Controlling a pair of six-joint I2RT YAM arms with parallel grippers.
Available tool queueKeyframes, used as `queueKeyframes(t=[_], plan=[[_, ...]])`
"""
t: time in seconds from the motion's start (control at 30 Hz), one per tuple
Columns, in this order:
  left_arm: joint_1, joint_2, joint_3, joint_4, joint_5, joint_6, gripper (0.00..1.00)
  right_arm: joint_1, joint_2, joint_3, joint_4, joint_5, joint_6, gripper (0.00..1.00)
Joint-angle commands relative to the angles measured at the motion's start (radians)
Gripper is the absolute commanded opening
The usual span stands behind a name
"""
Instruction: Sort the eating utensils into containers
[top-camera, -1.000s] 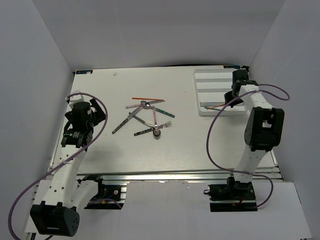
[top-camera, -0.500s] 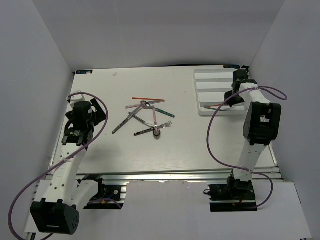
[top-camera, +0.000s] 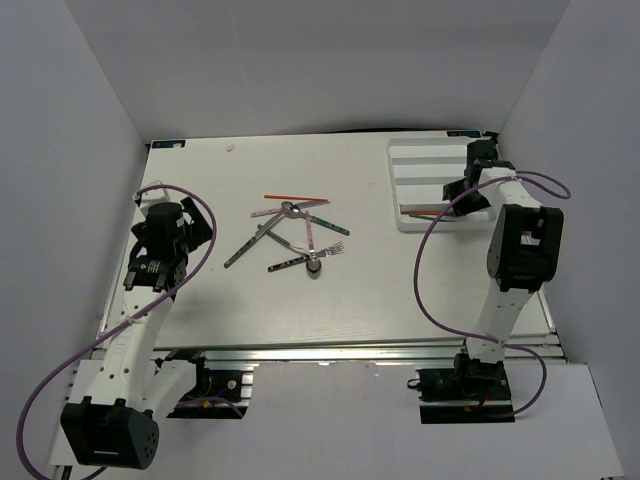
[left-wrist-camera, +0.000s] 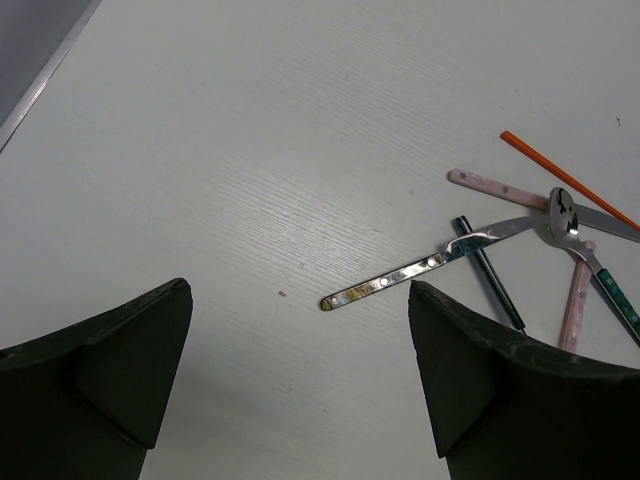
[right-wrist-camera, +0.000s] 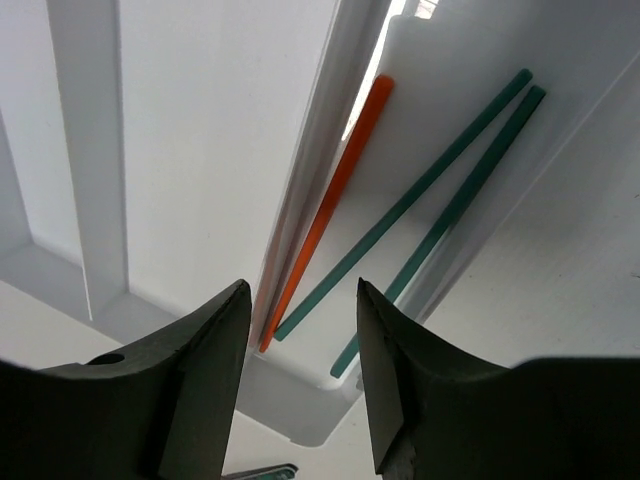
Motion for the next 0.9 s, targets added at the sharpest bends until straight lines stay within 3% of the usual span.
queueKeyframes(t=[0.0,0.13,0.3,0.33,0.4,0.63,0.77,0.87], plan=[[-0.004,-0.001,0.005,-0.006,0.004,-0.013,0.98,-0.005,-0.083,0.021,0.008,-0.026,-0.057,0.52],[-0.004,0.037,0.043,0.013,0.051,-0.032,0.98,0.046,-0.179,0.0,0.071,-0.032,-0.218,0.52],[-0.007,0.233,0.222,-0.022,0.122,-0.104,0.98,0.17,-0.311,-0.112,0.111,-0.062,-0.461,0.58],[-0.013,0.269,0.253,-0.016,0.143,-0.105,0.98,0.185,-0.327,-0.136,0.113,-0.076,-0.528,0.61],[-0.041,0.406,0.366,-0.02,0.191,-0.069,0.98,0.228,-0.373,-0.217,0.129,-0.15,-0.587,0.89],[-0.079,0.909,0.818,-0.192,0.248,0.126,0.95,0.293,-0.54,-0.455,0.2,-0.337,-0.677,0.89],[-0.091,1.15,1.147,-0.376,0.19,0.014,0.95,0.308,-0.633,-0.512,0.176,-0.301,-0.691,0.89],[-0.127,1.229,1.238,-0.438,0.099,-0.178,0.98,0.308,-0.692,-0.563,0.18,-0.27,-0.69,0.89]])
